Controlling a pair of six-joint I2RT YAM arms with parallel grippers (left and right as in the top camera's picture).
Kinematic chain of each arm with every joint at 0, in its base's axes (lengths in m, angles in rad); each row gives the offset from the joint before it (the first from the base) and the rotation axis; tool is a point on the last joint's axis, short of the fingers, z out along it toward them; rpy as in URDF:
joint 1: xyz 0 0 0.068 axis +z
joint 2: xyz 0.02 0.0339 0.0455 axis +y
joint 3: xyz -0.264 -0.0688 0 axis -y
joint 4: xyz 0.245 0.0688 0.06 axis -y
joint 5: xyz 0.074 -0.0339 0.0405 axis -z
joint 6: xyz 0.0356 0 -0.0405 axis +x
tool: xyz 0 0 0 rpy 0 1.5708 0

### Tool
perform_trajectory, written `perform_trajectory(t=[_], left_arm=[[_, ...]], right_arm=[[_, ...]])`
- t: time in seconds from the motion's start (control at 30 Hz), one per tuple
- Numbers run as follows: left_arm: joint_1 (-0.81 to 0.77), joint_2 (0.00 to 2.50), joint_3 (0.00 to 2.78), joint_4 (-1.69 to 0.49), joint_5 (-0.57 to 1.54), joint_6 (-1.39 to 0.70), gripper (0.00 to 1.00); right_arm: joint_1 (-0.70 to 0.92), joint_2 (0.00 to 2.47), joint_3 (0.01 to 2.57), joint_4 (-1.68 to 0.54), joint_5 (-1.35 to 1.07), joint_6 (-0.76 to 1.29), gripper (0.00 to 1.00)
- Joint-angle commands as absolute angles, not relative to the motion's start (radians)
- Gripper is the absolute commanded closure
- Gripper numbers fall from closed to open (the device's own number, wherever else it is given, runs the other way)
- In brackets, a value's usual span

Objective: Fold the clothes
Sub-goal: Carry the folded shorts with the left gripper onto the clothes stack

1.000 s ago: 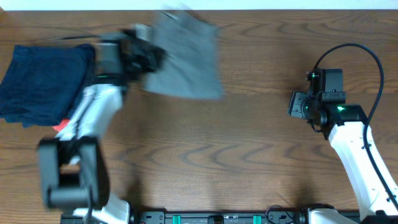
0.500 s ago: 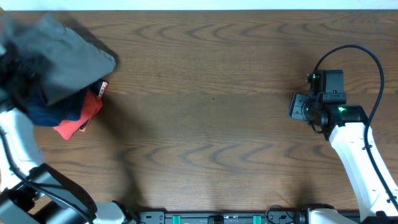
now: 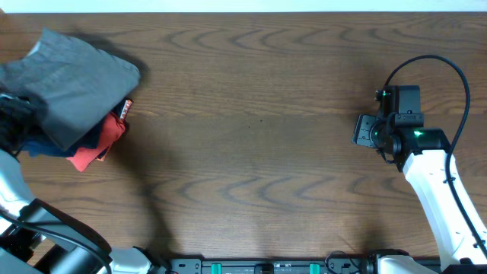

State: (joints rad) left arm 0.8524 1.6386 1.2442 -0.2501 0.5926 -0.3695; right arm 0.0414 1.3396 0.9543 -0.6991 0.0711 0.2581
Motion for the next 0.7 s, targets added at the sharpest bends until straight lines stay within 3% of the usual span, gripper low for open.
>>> perform_trajectory(t=[0.0,0.03,0.13,0.4,0.5,0.67], left_arm=[[0.876,1.605,1.253,-0.174,0.753,-0.406,0.11],[0.883,1.586,1.253,-0.150,0.768,-0.424,0.01],[0.897,1.524,1.253,-0.107,0.767,-0.466,0.00],[0.828,1.420,1.253,-0.026,0.774,-0.503,0.01],[0.773,1.455,1.253,0.012,0.760,-0.502,0.10],[0.724,1.570,1.253,0.021,0.660,-0.502,0.12]], right_arm=[[0.033,1.335,0.970,-0.701,0.071,0.245,0.36],[0.033,1.335,0.970,-0.701,0.071,0.245,0.36],[0.033,1.335,0.970,-0.704,0.071,0.245,0.36],[0.033,1.335,0.970,-0.710,0.071,0.245,0.36],[0.033,1.335,0.970,-0.715,0.070,0.246,0.36],[0.033,1.335,0.970,-0.745,0.070,0.246,0.36]])
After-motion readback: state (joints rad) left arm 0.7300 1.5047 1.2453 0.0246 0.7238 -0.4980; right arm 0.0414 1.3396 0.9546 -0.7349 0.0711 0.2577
